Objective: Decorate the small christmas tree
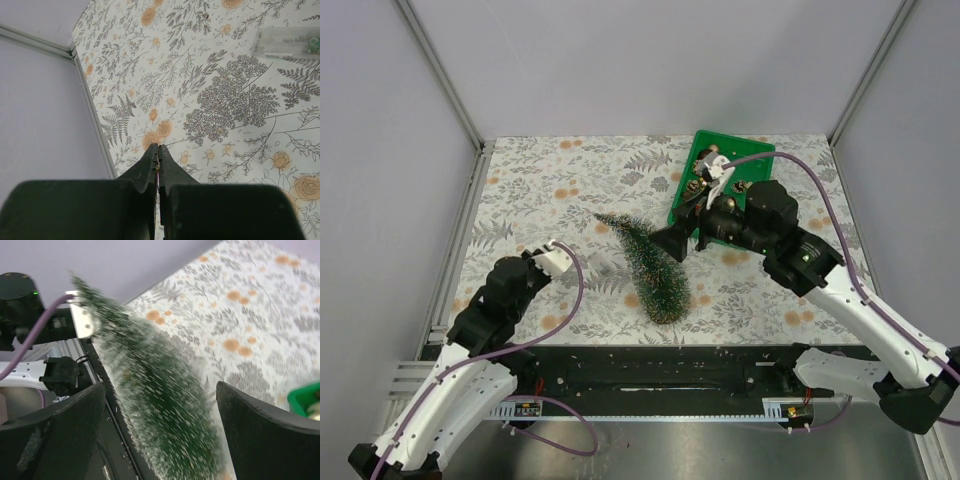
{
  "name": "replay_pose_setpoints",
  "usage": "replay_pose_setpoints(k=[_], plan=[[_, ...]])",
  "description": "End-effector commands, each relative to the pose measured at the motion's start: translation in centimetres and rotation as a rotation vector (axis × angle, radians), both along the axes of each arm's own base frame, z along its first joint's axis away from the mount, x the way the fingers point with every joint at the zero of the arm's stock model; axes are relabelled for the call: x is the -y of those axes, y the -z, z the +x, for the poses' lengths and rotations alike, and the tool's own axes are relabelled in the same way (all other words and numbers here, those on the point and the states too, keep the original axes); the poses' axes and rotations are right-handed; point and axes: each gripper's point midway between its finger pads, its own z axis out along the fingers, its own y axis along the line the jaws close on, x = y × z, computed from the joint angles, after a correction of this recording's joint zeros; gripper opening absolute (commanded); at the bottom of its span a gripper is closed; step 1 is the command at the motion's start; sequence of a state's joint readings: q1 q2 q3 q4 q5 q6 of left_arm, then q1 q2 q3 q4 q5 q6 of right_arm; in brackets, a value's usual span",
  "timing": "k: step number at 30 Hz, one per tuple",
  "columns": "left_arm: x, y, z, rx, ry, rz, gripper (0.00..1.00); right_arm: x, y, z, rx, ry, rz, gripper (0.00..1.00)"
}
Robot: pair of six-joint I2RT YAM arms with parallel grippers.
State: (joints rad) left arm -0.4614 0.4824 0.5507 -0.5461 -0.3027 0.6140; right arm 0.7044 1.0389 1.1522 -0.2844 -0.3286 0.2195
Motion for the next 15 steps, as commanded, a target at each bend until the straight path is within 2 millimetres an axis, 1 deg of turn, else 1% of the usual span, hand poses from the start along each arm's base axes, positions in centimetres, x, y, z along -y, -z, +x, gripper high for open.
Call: replay_pose_setpoints(k=[1,4,6,7,8,10,12,15], plan=[[0.8,-2.3,0.6,0.031,-0.008,-0.080,0.00,-2.3,-5.3,-0.4,0.287,-0.035,-0.024,0.99],[1.1,-2.2,0.7,0.023,0.000,-0.092,0.00,-3.2,-5.3,-0.6,0.355,-0.022,-0.058,0.99],[1.3,-2.3,0.8,0.025,0.010,-0.098,0.00,-4.2,-4.8,-0.6,0.398,-0.005,-0.105,0.99],[1.5,-2.1,0.8,0.019,0.015,-0.102,0.00,-5.1,-4.7,-1.0,0.429,-0.018,-0.124,0.99],[1.5,-2.1,0.8,0.019,0.015,-0.103,0.00,-5.5,-4.5,-0.9,0.460,0.008,-0.150,0.99],[1.6,-2.0,0.9,0.015,0.013,-0.108,0.00,-7.0,-4.1,-1.2,0.507,0.001,-0.175,0.99],[1.8,-1.9,0.9,0.011,0.018,-0.115,0.00,-8.2,-3.9,-1.3,0.521,-0.018,-0.198,0.99],[2.0,-2.0,0.9,0.010,0.020,-0.129,0.00,-9.5,-4.3,-1.1,0.536,-0.033,-0.203,0.99]])
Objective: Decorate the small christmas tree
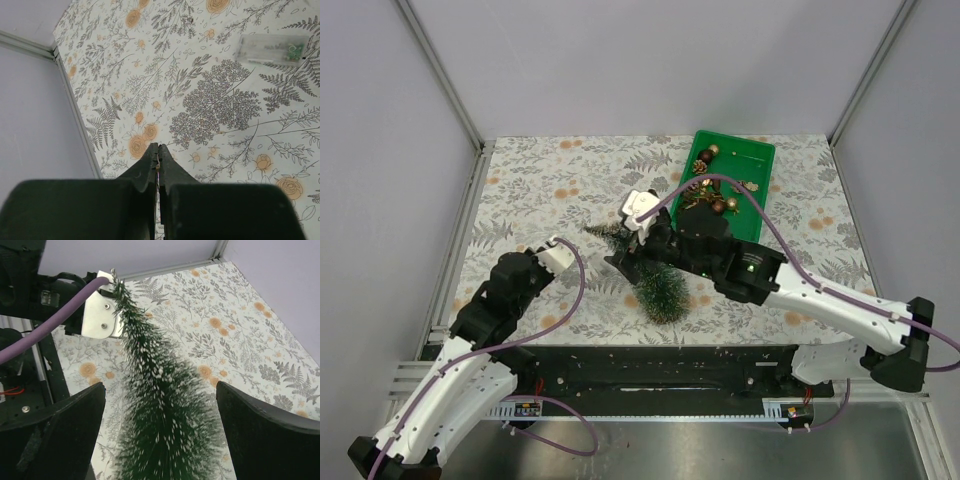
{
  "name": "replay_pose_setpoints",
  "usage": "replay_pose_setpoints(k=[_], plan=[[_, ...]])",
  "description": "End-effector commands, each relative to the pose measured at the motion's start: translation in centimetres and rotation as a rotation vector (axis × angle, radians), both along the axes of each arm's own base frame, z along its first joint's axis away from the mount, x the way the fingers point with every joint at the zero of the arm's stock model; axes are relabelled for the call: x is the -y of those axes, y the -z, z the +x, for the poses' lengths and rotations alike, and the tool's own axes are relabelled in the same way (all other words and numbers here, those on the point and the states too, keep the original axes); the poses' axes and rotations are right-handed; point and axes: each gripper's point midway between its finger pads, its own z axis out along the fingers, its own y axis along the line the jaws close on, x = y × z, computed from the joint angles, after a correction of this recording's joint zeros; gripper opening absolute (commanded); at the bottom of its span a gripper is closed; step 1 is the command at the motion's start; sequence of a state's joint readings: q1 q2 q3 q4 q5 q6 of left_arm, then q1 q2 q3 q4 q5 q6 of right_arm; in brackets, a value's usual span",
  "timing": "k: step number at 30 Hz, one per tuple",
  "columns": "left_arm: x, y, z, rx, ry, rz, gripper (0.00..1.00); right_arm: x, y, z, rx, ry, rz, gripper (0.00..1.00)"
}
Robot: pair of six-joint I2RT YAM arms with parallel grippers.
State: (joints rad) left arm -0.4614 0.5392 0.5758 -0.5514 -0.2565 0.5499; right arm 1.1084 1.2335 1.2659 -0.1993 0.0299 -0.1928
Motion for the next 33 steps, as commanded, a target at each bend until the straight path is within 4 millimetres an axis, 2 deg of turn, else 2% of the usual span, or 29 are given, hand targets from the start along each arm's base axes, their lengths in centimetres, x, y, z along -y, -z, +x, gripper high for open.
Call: replay_pose_setpoints(k=[1,4,7,9,13,16,20,23,28,32,33], plan=[[0.9,-2.5,0.7,0.060,0.006,-0.075,0.00,-0.9,-4.3,1.9,0.140,0.065,0.044,1.00],[1.1,-2.7,0.7,0.057,0.012,-0.092,0.00,-1.1,-3.9,3.6,0.158,0.152,0.004,0.98],[1.4,-2.9,0.6,0.062,0.023,-0.113,0.00,-0.7,-3.5,4.7,0.177,0.214,-0.017,0.85],[1.5,-2.8,0.6,0.060,0.023,-0.114,0.00,-0.6,-3.6,4.7,0.173,0.217,-0.009,0.69],[0.9,-2.5,0.8,0.062,-0.016,-0.107,0.00,0.7,-4.3,4.2,0.173,0.233,0.026,0.20],[-0.1,-1.6,1.2,0.048,-0.077,-0.079,0.00,2.5,-4.0,3.9,0.182,0.261,0.034,0.00],[-0.8,-0.7,1.7,0.018,-0.127,-0.103,0.00,5.3,-3.5,2.7,0.193,0.260,0.001,0.00],[0.0,-1.9,2.7,0.033,-0.112,-0.189,0.00,6.4,-3.4,1.7,0.184,0.232,-0.020,0.00],[2.0,-6.7,5.6,0.136,-0.073,-0.328,0.00,5.6,-4.3,-0.8,0.151,0.090,0.043,0.00],[2.6,-9.4,8.0,0.196,-0.097,-0.393,0.00,3.8,-4.3,-3.6,0.122,-0.090,0.087,0.00],[2.8,-9.4,8.6,0.191,-0.109,-0.407,0.00,3.5,-4.2,-4.3,0.124,-0.130,0.089,0.00]])
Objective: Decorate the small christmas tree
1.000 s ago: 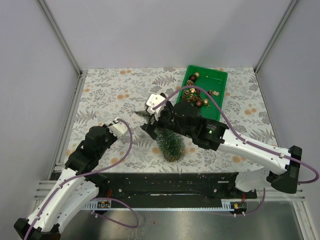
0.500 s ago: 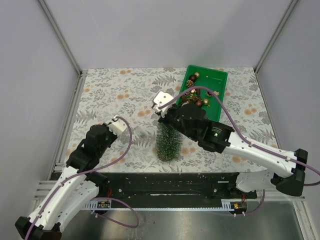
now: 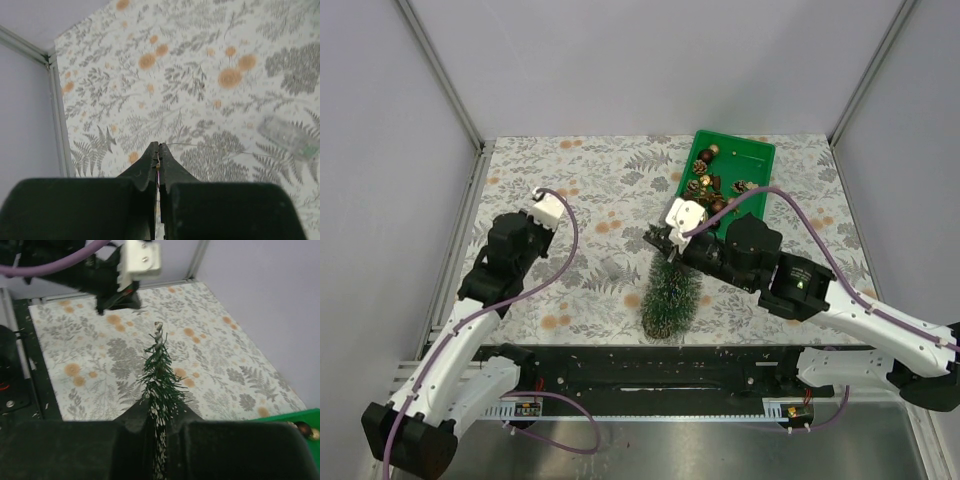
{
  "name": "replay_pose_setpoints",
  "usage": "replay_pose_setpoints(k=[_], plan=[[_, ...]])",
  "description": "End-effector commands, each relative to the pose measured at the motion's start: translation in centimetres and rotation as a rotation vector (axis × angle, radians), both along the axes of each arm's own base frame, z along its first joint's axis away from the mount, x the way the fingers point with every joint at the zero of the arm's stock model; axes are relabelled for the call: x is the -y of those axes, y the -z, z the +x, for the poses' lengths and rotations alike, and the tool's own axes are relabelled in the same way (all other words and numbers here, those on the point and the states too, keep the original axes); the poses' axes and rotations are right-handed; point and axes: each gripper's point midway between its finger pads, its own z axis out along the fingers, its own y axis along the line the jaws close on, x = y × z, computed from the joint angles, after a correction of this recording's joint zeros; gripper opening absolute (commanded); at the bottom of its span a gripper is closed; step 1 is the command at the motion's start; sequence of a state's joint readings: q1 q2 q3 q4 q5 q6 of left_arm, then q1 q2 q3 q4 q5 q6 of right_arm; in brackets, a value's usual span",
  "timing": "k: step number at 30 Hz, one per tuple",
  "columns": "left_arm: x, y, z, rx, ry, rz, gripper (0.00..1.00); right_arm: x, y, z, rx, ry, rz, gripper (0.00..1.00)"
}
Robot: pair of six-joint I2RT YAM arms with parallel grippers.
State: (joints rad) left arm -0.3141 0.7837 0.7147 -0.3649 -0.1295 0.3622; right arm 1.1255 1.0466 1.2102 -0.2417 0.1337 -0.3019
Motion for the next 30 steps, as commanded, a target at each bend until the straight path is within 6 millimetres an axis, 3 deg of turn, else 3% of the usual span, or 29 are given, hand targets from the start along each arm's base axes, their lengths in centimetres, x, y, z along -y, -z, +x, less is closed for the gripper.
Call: replay_pose_setpoints(k=[1,5,11,16,22,30], plan=[[1.8,-6.3,3.6,0.171,-0.019,-0.168,0.00,-2.1,-0.8,-4.3,-0.011,-0.256,0.059,0.00],[4.3,-7.0,4.7,0.126,0.033,-0.302,0.00,-2.7,-1.0,-5.8,-0.009,-0.349,0.103,0.00],[10.6,-9.6,5.8,0.067,0.281,-0.510,0.07,-4.6,-0.2,-6.5,-0.020,-0.417,0.085,0.00],[13.9,-11.8,7.3,0.038,0.406,-0.618,0.10,-6.8,0.9,-6.5,0.033,-0.407,0.014,0.00],[17.5,-14.5,7.1,-0.007,0.572,-0.743,0.09,-10.1,1.9,-6.3,0.145,-0.379,-0.056,0.00],[20.5,-19.2,5.3,-0.024,0.722,-0.845,0.09,-12.0,-1.9,-4.6,0.323,-0.327,-0.034,0.00]])
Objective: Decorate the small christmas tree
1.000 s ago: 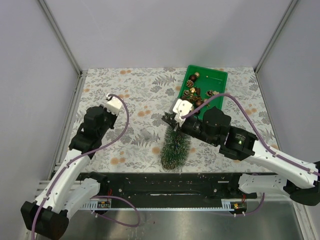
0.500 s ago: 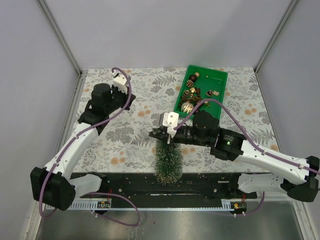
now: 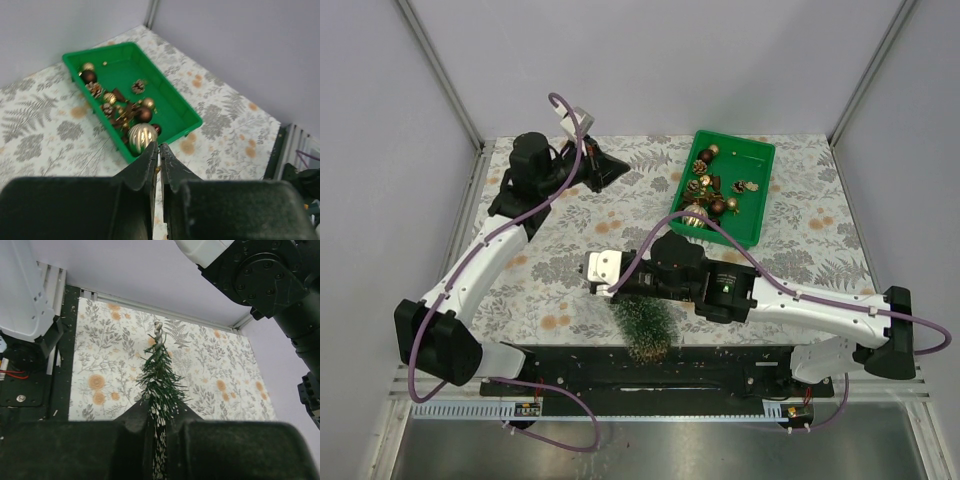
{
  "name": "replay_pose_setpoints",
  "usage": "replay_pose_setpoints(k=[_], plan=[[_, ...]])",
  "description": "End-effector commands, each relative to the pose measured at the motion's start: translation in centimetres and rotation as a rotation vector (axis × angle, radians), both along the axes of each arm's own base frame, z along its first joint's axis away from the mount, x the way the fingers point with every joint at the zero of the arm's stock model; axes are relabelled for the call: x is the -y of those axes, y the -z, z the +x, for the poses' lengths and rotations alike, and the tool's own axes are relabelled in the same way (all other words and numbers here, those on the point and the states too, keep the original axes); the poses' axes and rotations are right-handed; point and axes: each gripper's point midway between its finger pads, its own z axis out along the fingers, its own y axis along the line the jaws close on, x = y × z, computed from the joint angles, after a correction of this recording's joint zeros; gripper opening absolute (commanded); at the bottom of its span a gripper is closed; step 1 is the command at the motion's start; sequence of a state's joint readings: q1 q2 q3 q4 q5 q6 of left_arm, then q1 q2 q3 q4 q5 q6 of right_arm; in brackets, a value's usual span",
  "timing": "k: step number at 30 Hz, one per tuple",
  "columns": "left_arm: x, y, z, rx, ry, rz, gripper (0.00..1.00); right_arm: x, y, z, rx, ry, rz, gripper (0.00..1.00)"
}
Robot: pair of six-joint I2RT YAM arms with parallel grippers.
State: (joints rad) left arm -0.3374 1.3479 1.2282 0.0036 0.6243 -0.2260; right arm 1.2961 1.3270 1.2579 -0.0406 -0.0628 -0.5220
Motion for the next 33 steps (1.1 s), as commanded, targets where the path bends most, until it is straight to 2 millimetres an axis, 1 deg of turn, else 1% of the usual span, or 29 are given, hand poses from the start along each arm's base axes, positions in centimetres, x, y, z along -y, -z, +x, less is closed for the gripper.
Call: replay_pose_setpoints(k=[1,4,6,7,13,16,17,21,22,26,29,33], plan=[[1.7,-6.2,-1.9,0.102,0.114,-0.118,0.09,-0.2,-5.2,1.2,0.140,0.044,0.096,0.00],[1.6,-6.9,-2.2,0.114,0.114,-0.130,0.09,0.0,-5.1,1.1,0.154,0.044,0.086,0.00],[1.6,-7.0,-2.4,0.114,0.118,-0.129,0.09,0.3,-5.1,1.2,0.157,0.046,0.087,0.00],[1.6,-7.1,-2.5,0.114,0.119,-0.129,0.09,0.6,-4.3,1.4,0.149,0.065,0.055,0.00],[1.5,-6.6,-3.1,0.105,0.125,-0.125,0.08,0.5,-2.6,1.0,0.094,0.053,0.039,0.00],[1.4,-6.4,-3.3,0.104,0.131,-0.120,0.08,0.5,-1.7,1.2,0.085,0.063,0.028,0.00],[1.4,-6.4,-3.4,0.104,0.131,-0.120,0.08,0.5,-2.6,1.3,0.098,0.071,0.061,0.00],[1.3,-6.7,-3.5,0.114,0.128,-0.123,0.08,1.3,-4.4,1.9,0.133,0.104,0.079,0.00],[1.3,-6.8,-3.6,0.118,0.130,-0.125,0.08,1.6,-4.0,2.0,0.132,0.105,0.047,0.00],[1.3,-6.8,-3.6,0.117,0.130,-0.130,0.07,2.1,-5.0,2.2,0.123,0.105,0.035,0.00],[1.3,-6.9,-3.8,0.123,0.132,-0.132,0.07,2.2,-4.9,2.2,0.097,0.097,0.032,0.00],[1.3,-7.0,-4.1,0.126,0.138,-0.135,0.07,1.9,-3.7,2.0,0.054,0.090,0.010,0.00]])
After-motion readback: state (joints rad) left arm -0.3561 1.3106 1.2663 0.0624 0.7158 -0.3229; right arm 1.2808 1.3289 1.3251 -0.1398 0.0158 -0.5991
